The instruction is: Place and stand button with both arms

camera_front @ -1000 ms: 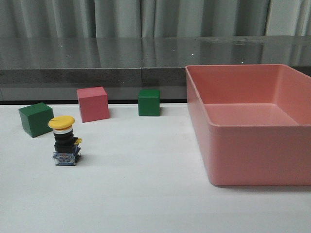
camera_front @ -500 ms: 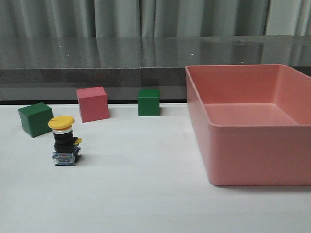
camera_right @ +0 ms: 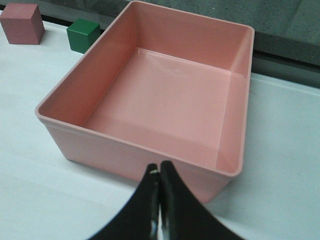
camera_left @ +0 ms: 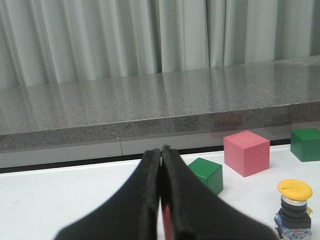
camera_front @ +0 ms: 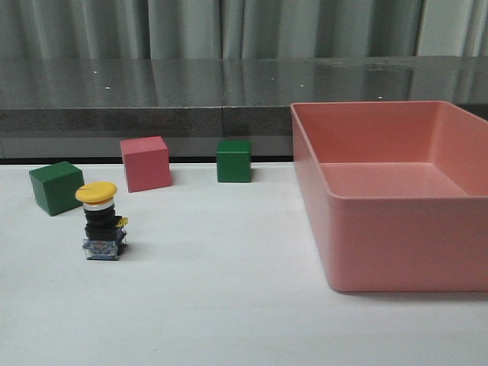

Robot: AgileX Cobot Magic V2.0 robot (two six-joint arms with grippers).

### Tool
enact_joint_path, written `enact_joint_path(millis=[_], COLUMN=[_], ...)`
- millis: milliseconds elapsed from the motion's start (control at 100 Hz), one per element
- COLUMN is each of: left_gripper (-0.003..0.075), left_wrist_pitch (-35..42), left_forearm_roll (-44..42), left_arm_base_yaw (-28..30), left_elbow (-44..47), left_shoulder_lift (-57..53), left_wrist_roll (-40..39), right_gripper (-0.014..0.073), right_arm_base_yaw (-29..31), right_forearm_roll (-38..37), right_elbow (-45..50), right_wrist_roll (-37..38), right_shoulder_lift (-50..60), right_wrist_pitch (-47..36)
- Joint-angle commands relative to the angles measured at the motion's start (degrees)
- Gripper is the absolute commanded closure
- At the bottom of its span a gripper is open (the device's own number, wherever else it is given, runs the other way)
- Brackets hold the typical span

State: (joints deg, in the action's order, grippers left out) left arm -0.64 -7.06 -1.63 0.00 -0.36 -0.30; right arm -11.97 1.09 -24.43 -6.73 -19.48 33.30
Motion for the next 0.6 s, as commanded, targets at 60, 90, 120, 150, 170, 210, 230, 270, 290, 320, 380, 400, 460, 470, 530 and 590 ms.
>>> enact_joint_path(millis=[60, 90, 120, 150, 170, 210, 230, 270, 290, 320, 380, 400, 460, 470, 530, 590], left_gripper=[0.074, 0.074, 0.074, 0.074, 0.074, 0.074, 0.074, 0.074, 0.074, 0.074, 0.074, 0.074, 0.074, 0.074, 0.074, 0.074], left_wrist_pitch=[4.7, 4.7, 4.7, 4.7, 4.7, 4.7, 4.7, 4.7, 4.7, 4.7, 4.7, 4.7, 4.7, 4.7, 4.7, 4.7], left_forearm_roll=[-0.11, -0.11, -0.11, -0.11, -0.11, -0.11, -0.11, -0.11, -0.11, -0.11, -0.11, -0.11, -0.11, -0.11, -0.11, -0.11], left_arm_base_yaw=[0.15, 0.15, 0.15, 0.15, 0.15, 0.15, 0.15, 0.15, 0.15, 0.15, 0.15, 0.15, 0.15, 0.15, 0.15, 0.15], left_elbow=[2.57, 2.57, 2.57, 2.57, 2.57, 2.57, 2.57, 2.57, 2.57, 2.57, 2.57, 2.57, 2.57, 2.57, 2.57, 2.57], left_shoulder_lift=[-1.69, -1.69, -1.69, -1.69, -1.69, -1.69, -1.69, -1.69, -1.69, -1.69, -1.69, -1.69, -1.69, -1.69, -1.69, -1.69], left_wrist_roll=[-0.61, -0.61, -0.61, -0.61, -0.61, -0.61, -0.61, -0.61, -0.61, -0.61, -0.61, -0.61, -0.61, -0.61, -0.61, -0.61], right_gripper=[0.0655, 0.0655, 0.0655, 0.0655, 0.0655, 0.0655, 0.0655, 0.0655, 0.0655, 0.0655, 0.0655, 0.0655, 0.0655, 0.0655, 0.0655, 0.0655], right_arm_base_yaw=[0.29, 0.29, 0.29, 0.29, 0.29, 0.45, 0.66, 1.22, 1.51, 2.32, 3.85, 4.4, 5.89, 6.03, 6.95, 7.29], right_forearm_roll=[-0.35, -0.35, -1.09, -1.8, -2.16, -2.17, -2.17, -2.17, -2.17, -2.17, -2.17, -2.17, -2.17, -2.17, -2.17, -2.17], right_elbow=[-1.51, -1.51, -1.51, -1.46, -1.31, -0.63, -0.09, 1.14, 2.03, 3.75, 6.91, 8.11, 11.49, 11.83, 14.66, 16.82], right_wrist_roll=[-0.2, -0.37, -0.71, -0.71, -0.66, -0.48, -0.08, 0.51, 0.66, 0.84, 1.98, 2.31, 3.73, 3.86, 5.14, 6.12], right_shoulder_lift=[-0.55, -0.55, -0.55, -0.39, -0.09, 0.94, 1.59, 2.83, 3.61, 4.69, 7.37, 8.34, 11.17, 11.9, 14.87, 18.46], right_wrist_pitch=[-4.01, -4.13, -4.32, -4.75, -5.26, -7.5, -8.97, -12.19, -13.38, -16.33, -20.76, -22.1, -24.79, -24.99, -26.05, -26.11])
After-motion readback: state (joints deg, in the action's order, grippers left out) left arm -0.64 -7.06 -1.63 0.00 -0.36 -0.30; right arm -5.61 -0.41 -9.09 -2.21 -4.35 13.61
